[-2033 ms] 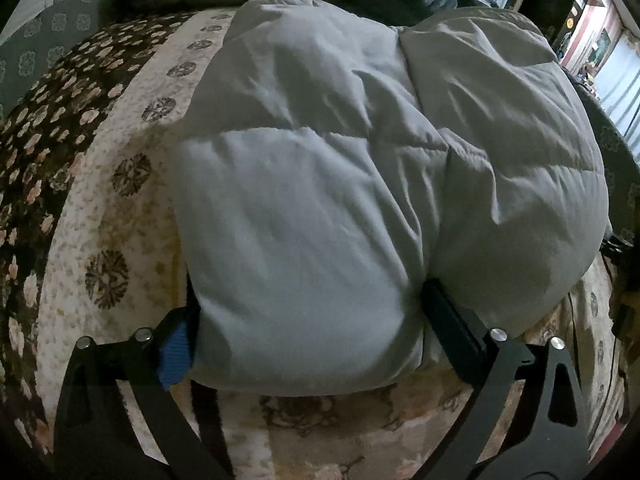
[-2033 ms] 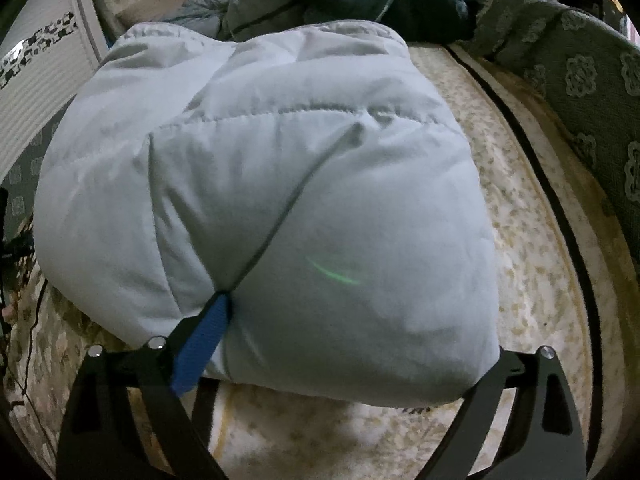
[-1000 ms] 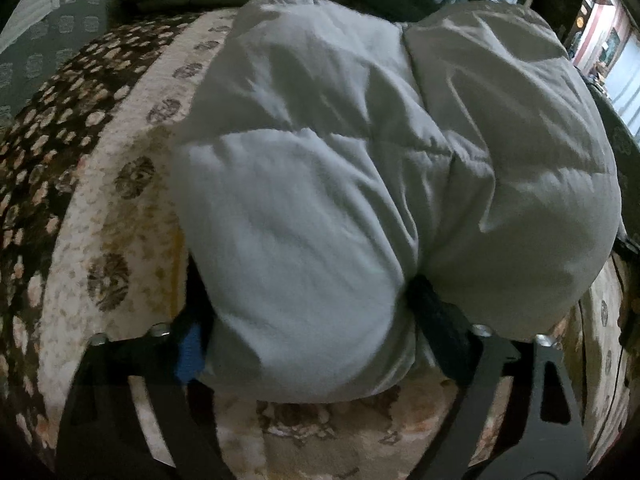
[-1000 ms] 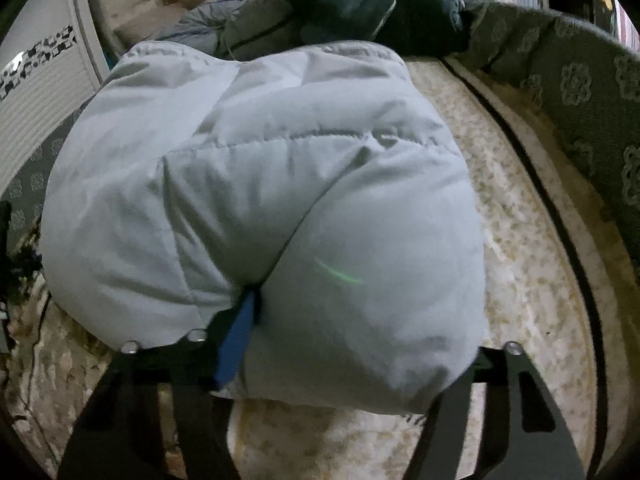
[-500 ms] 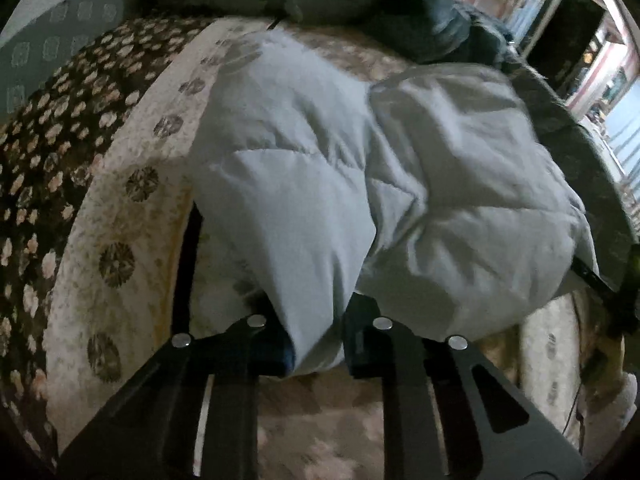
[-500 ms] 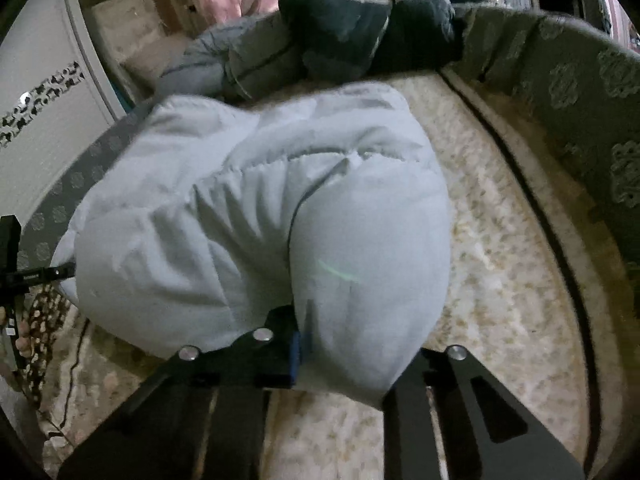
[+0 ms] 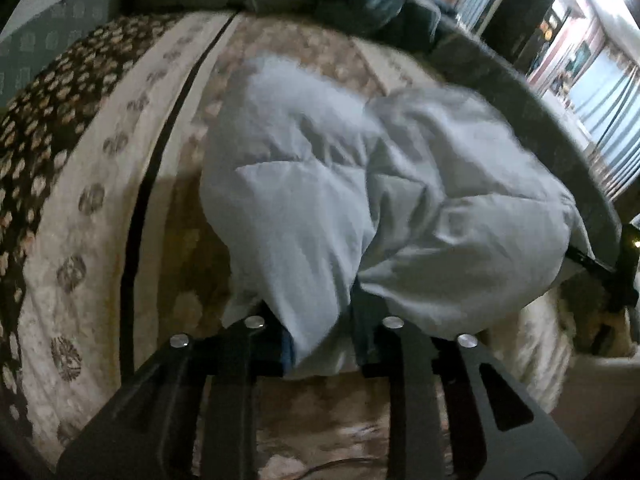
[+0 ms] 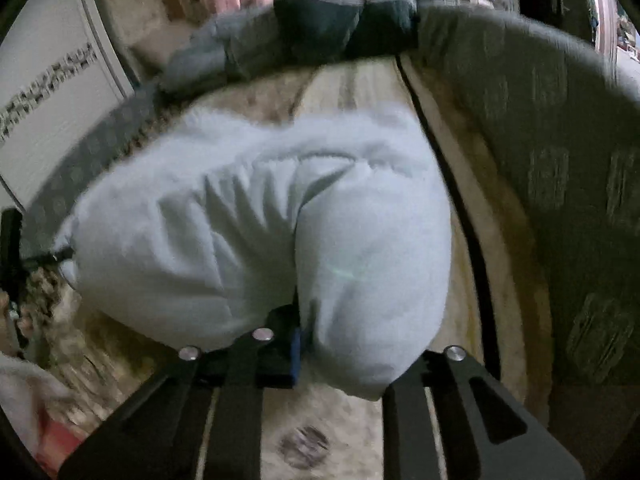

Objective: Fold large clothes

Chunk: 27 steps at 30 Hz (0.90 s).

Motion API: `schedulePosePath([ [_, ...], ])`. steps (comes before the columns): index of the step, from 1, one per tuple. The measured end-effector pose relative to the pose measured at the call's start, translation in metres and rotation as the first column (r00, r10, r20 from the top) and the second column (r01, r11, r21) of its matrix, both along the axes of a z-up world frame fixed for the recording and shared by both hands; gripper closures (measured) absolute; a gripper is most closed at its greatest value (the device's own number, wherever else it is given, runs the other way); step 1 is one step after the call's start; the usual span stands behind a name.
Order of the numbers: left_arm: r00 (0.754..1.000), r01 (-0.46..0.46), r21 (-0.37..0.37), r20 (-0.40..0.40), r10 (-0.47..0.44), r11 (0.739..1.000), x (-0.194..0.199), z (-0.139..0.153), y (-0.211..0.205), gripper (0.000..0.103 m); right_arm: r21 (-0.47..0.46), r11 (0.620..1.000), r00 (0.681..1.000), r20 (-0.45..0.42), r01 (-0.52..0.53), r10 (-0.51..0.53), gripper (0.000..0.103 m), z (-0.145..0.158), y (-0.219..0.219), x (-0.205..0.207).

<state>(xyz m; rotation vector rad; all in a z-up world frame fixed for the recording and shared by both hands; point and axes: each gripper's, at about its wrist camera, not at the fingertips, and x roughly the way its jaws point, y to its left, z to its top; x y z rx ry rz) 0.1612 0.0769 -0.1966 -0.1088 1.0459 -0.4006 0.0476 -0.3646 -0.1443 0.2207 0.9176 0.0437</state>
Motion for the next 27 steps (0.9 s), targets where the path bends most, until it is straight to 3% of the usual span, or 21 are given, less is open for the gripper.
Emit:
schedulePosePath([
  [2, 0.999, 0.007, -0.009, -0.032, -0.007, 1.0, 0.004, -0.026, 0.005, 0.061, -0.007, 1.0, 0.999, -0.04, 0.01, -0.01, 0.072, -0.027, -0.001, 0.001],
  [5, 1.0, 0.006, -0.006, -0.029, -0.006, 1.0, 0.009, -0.033, 0.006, 0.043, 0.043, 0.999, 0.999, -0.026, 0.032, -0.031, 0.062, -0.04, -0.01, -0.004],
  [6, 1.0, -0.005, 0.003, -0.021, 0.005, 1.0, 0.008, -0.03, 0.007, 0.041, 0.047, 0.998, 0.999, -0.031, 0.04, -0.039, 0.06, -0.038, -0.011, -0.004],
  [8, 0.998, -0.054, 0.029, 0.017, 0.054, 0.998, -0.003, -0.012, 0.015, 0.012, 0.047, 0.997, 0.996, -0.061, 0.062, -0.059, 0.055, -0.028, -0.013, -0.007],
  [10, 0.993, -0.097, -0.013, 0.066, 0.098, 0.995, -0.017, 0.013, 0.024, 0.003, 0.019, 0.998, 0.995, -0.075, 0.066, -0.065, 0.054, -0.02, -0.011, -0.013],
  [12, 0.991, -0.106, -0.035, 0.073, 0.108, 0.994, -0.033, 0.033, 0.027, 0.003, -0.004, 0.997, 0.993, -0.082, 0.08, -0.08, 0.044, -0.012, -0.01, -0.02],
  [13, 0.99, -0.113, -0.055, 0.08, 0.117, 0.992, -0.044, 0.046, 0.029, 0.003, -0.017, 0.996, 0.993, -0.077, 0.091, -0.092, 0.031, -0.007, -0.009, -0.025],
  [14, 0.987, -0.117, -0.071, 0.099, 0.124, 0.991, -0.058, 0.061, 0.029, 0.003, -0.031, 0.994, 0.993, -0.061, 0.102, -0.104, 0.025, -0.003, -0.008, -0.034],
  [18, 0.98, -0.124, -0.092, 0.145, 0.137, 0.988, -0.091, 0.111, 0.035, 0.003, -0.054, 0.989, 0.989, 0.051, 0.141, -0.138, 0.024, 0.033, -0.007, -0.063],
  [20, 0.974, -0.089, -0.122, 0.196, 0.112, 0.988, -0.113, 0.152, 0.02, 0.003, -0.069, 0.987, 0.982, 0.131, 0.143, -0.133, 0.02, 0.066, 0.006, -0.078],
  [24, 0.919, -0.086, -0.035, 0.382, 0.093, 0.996, -0.159, 0.227, -0.011, 0.003, -0.167, 0.967, 0.952, 0.271, 0.19, -0.141, 0.01, 0.131, 0.04, -0.102],
  [27, 0.905, -0.097, -0.024, 0.413, 0.099, 0.995, -0.186, 0.254, -0.034, 0.003, -0.132, 0.965, 0.927, 0.331, 0.229, -0.174, 0.005, 0.172, 0.056, -0.116],
])
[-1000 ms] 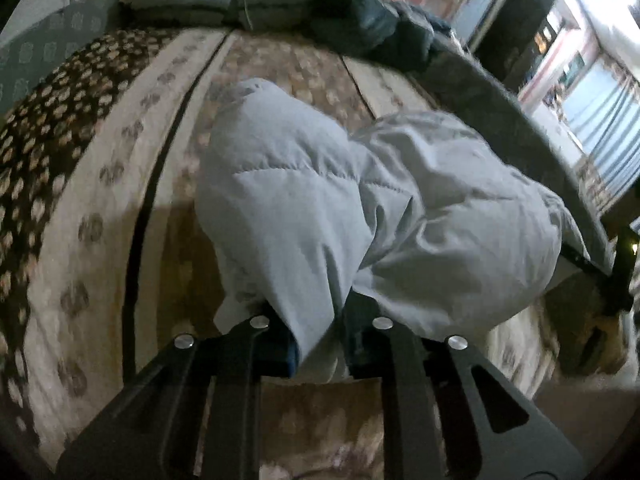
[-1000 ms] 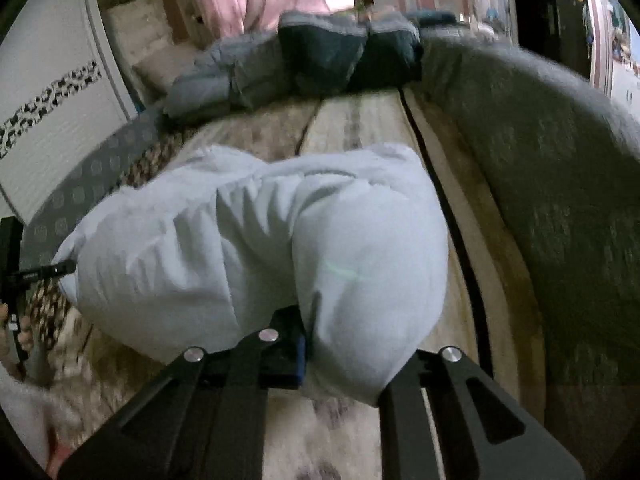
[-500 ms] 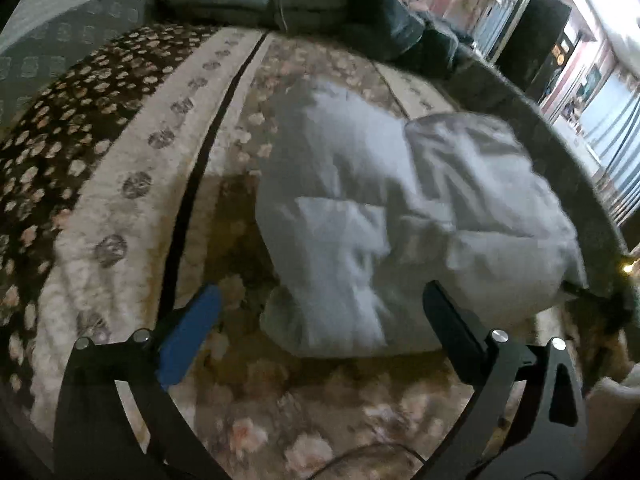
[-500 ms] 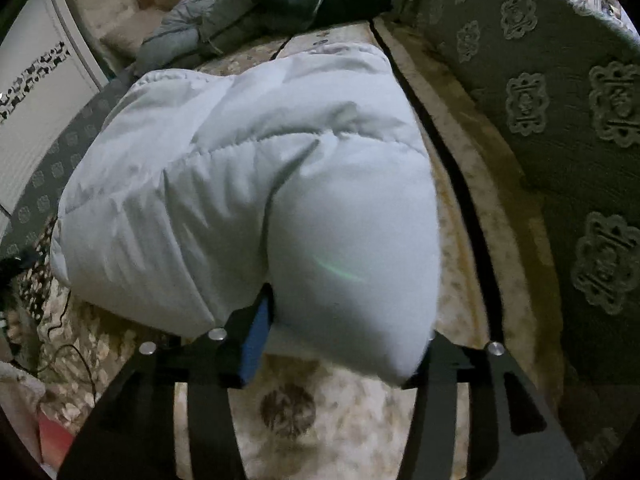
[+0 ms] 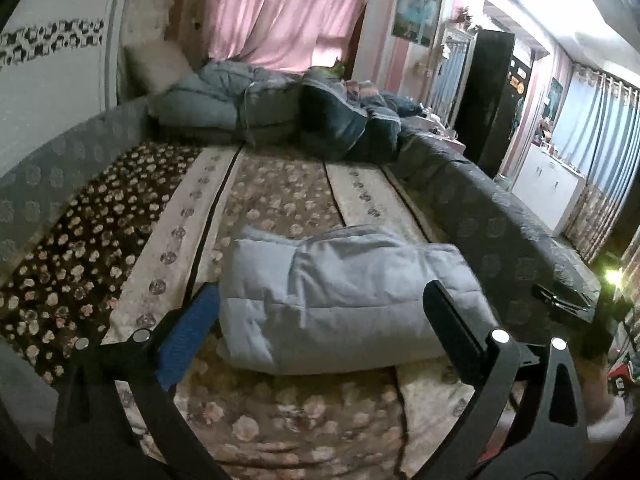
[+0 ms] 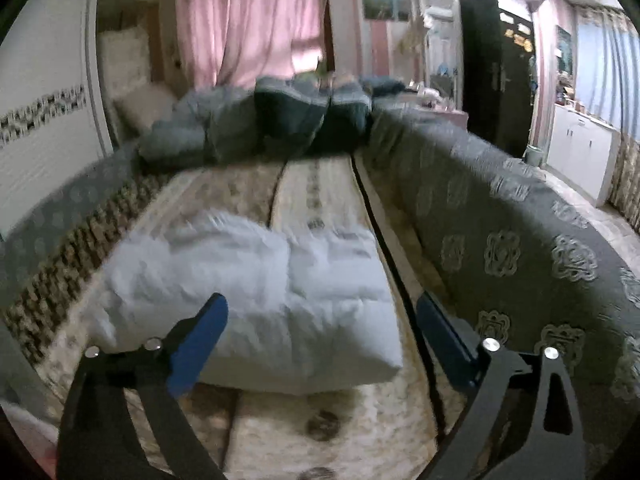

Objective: Fold large clothes

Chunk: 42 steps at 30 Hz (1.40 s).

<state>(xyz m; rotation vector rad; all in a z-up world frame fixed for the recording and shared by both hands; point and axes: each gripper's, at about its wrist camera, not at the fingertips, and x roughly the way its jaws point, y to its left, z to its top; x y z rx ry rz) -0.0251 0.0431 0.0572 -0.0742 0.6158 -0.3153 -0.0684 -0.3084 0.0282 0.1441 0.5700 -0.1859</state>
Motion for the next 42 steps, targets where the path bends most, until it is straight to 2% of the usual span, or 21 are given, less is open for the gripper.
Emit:
schedulePosePath([
  [3, 0.995, -0.079, 0.055, 0.059, 0.075, 0.995, -0.023, 0.011, -0.015, 0.003, 0.018, 0.999, 0.999, 0.044, 0.026, -0.027, 0.002, 0.028, 0.021, -0.026],
  [5, 0.989, -0.132, 0.097, 0.081, 0.124, 0.987, -0.032, 0.01, -0.024, 0.003, -0.005, 0.999, 0.997, 0.058, 0.045, -0.045, 0.002, 0.042, 0.039, -0.037],
  [9, 0.993, -0.115, 0.147, -0.006, 0.117, 0.982, -0.035, -0.004, -0.041, 0.003, -0.027, 0.996, 0.994, 0.067, 0.089, -0.087, 0.002, 0.055, 0.063, -0.052],
  [12, 0.994, -0.103, 0.169, -0.005, 0.105, 0.98, -0.038, -0.018, -0.048, 0.003, -0.061, 0.987, 0.987, 0.074, 0.149, -0.144, 0.002, 0.053, 0.073, -0.056],
  [15, 0.993, -0.116, 0.195, -0.01, 0.12, 0.974, -0.035, -0.028, -0.05, 0.003, -0.042, 0.989, 0.989, 0.047, 0.14, -0.138, 0.002, 0.046, 0.077, -0.048],
  [18, 0.982, -0.186, 0.225, 0.022, 0.186, 0.956, -0.029, -0.032, -0.045, 0.003, -0.032, 0.991, 0.992, 0.023, 0.126, -0.126, 0.002, 0.04, 0.083, -0.041],
  [22, 0.963, -0.27, 0.249, 0.064, 0.262, 0.93, -0.023, -0.035, -0.037, 0.003, -0.083, 0.993, 0.996, 0.015, 0.089, -0.088, 0.002, 0.037, 0.102, -0.032],
  [29, 0.971, -0.238, 0.27, 0.074, 0.226, 0.933, -0.022, -0.034, -0.038, 0.003, -0.121, 0.991, 0.999, 0.006, 0.051, -0.051, 0.002, 0.034, 0.125, -0.022],
  [42, 0.978, -0.208, 0.268, 0.089, 0.19, 0.941, -0.025, -0.034, -0.041, 0.003, -0.133, 0.99, 0.999, -0.007, 0.047, -0.048, 0.002, 0.03, 0.134, -0.016],
])
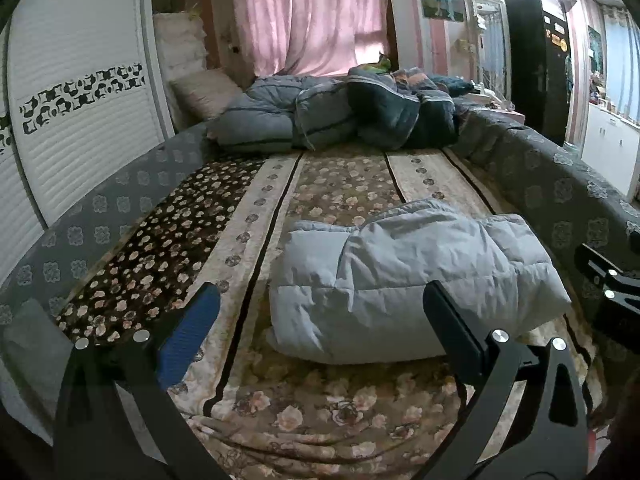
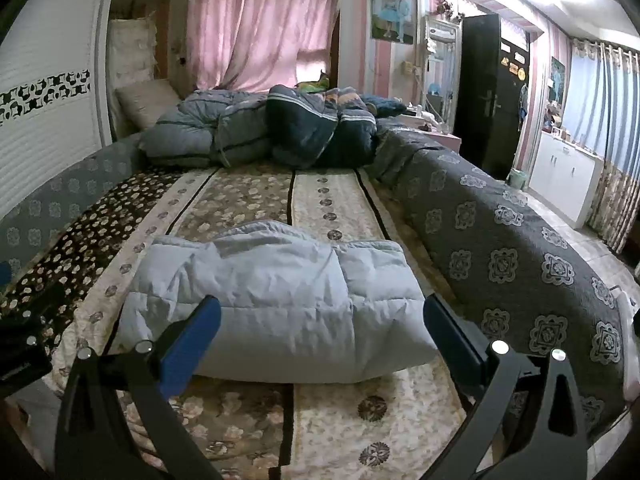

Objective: Fold large clothes

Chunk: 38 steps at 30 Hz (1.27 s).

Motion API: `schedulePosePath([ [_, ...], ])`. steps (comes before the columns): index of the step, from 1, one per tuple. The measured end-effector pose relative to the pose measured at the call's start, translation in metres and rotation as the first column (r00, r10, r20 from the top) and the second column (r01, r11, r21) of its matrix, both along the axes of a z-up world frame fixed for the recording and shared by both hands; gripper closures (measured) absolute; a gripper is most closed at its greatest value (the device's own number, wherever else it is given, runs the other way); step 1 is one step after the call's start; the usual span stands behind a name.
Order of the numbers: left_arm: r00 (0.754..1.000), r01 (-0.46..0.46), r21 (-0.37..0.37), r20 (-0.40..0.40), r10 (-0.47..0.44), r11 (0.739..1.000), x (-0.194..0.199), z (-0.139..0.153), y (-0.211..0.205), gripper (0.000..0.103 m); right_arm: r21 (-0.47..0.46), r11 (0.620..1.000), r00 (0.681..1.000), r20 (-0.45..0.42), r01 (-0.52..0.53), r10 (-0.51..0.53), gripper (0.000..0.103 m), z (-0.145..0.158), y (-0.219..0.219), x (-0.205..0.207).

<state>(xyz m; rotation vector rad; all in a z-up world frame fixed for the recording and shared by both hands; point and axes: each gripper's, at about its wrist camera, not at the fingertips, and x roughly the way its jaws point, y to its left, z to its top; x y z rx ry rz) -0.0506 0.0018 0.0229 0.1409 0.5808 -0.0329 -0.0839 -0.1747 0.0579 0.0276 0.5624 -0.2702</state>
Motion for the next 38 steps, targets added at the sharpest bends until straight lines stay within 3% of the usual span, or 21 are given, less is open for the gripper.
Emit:
schedulePosePath([
  [38, 0.999, 0.003, -0.017, -0.038, -0.004, 1.0, -0.005, -0.008, -0.011, 0.003, 0.012, 1.0, 1.0, -0.009, 0.0, 0.0, 0.002, -0.003, 0.002, 0.002],
])
